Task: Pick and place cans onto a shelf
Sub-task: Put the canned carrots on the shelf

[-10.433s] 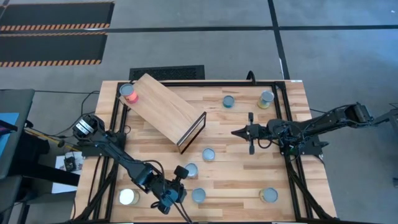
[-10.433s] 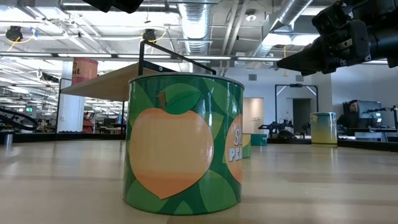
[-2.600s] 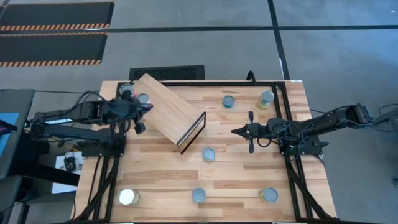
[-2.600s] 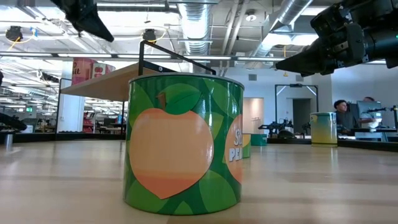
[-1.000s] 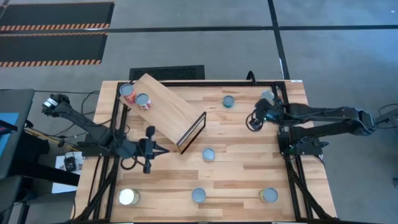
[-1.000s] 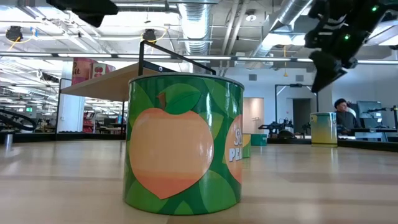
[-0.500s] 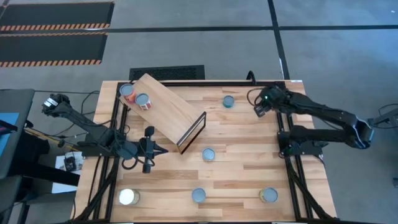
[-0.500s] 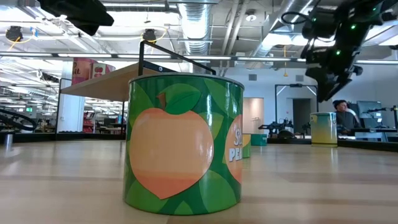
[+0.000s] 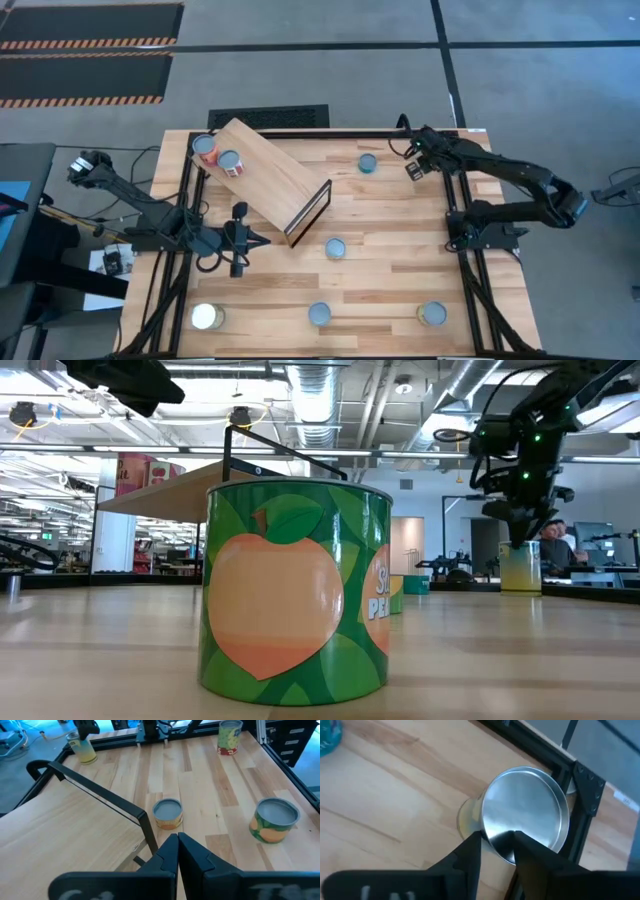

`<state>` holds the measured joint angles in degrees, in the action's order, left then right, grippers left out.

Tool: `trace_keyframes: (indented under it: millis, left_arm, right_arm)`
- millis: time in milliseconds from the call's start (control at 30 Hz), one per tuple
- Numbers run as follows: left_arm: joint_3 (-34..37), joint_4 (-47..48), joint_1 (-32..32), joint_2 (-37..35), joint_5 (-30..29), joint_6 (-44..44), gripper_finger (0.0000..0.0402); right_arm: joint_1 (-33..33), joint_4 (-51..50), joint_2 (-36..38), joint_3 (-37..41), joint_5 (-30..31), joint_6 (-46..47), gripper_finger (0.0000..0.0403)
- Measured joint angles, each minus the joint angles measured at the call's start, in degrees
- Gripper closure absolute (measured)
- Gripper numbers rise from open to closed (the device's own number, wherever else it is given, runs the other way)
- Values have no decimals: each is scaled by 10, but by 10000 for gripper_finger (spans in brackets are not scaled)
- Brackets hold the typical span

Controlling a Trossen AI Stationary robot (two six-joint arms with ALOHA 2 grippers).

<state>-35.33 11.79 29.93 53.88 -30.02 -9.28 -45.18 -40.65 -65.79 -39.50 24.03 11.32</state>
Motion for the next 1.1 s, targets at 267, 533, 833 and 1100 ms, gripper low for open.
trace_keyframes:
  millis: [267, 533, 833, 1100]
  left_arm:
    - [0, 0, 0, 0, 0, 0, 401]
    - [0, -1, 0, 0, 0, 0, 401]
    - [0, -1, 0, 0, 3, 0, 401]
    - [0, -2, 0, 0, 12, 6, 401]
  right_arm:
    - [18, -5, -2, -1, 0, -41, 381]
    - [156, -96, 72, -30, -125, 24, 397]
    - [578, -42, 61, -44, -108, 241, 399]
    - [789, 114, -138, -128, 3, 221, 399]
